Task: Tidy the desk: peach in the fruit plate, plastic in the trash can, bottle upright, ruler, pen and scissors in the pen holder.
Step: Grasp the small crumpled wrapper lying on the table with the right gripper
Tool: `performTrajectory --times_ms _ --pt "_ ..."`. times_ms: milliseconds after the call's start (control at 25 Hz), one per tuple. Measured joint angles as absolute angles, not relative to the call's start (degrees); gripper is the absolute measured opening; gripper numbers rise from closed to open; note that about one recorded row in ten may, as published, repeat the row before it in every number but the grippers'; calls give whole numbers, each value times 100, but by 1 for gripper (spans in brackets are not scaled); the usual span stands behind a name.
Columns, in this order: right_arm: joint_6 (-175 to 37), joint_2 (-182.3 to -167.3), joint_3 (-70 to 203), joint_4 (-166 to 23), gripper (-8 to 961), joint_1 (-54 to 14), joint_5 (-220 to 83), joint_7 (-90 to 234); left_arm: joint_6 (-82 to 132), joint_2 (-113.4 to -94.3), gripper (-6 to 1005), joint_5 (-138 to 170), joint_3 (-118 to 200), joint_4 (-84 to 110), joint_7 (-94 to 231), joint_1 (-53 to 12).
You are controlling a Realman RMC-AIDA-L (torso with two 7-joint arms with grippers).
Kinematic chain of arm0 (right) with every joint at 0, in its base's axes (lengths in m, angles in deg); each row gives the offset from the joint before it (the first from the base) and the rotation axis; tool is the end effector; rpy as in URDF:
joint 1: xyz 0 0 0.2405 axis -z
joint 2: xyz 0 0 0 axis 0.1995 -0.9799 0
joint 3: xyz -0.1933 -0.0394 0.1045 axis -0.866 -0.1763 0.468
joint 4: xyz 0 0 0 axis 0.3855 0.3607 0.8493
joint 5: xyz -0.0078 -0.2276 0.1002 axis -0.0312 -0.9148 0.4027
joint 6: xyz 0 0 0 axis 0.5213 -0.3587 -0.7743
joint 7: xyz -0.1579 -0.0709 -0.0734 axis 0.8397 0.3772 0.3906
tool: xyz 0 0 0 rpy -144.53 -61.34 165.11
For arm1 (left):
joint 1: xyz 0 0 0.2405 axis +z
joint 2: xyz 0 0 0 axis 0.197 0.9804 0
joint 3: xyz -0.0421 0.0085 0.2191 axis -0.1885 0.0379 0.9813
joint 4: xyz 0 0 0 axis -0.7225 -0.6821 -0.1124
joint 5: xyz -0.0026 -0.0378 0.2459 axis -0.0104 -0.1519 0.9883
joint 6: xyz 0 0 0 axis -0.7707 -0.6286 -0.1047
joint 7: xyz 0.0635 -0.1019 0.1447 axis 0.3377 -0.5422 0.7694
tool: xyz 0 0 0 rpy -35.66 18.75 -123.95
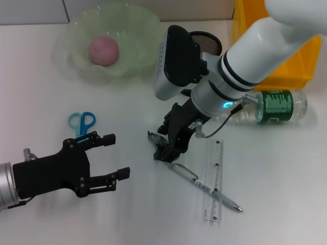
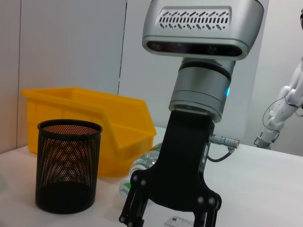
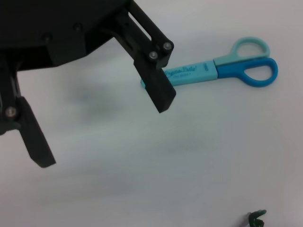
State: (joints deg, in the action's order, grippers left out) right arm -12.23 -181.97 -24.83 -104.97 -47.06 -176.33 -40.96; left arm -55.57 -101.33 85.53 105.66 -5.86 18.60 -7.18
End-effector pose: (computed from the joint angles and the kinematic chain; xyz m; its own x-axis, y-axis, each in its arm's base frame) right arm 0.1155 0.3827 -0.1684 0.9478 -0.1036 0.3014 -0.0938 -0.9945 -0.0470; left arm -0.2911 0.2805 -0.0555 0.7993 0.1822 0.5727 0.3407 -0.9224 -0.1821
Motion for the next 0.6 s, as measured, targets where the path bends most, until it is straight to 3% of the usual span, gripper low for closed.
performTrajectory --times_ms 600 --pt "-1214 -18197 -2484 -10494 660 -4708 -17628 -4118 -5557 -10117 845 8570 10516 -588 1860 -727"
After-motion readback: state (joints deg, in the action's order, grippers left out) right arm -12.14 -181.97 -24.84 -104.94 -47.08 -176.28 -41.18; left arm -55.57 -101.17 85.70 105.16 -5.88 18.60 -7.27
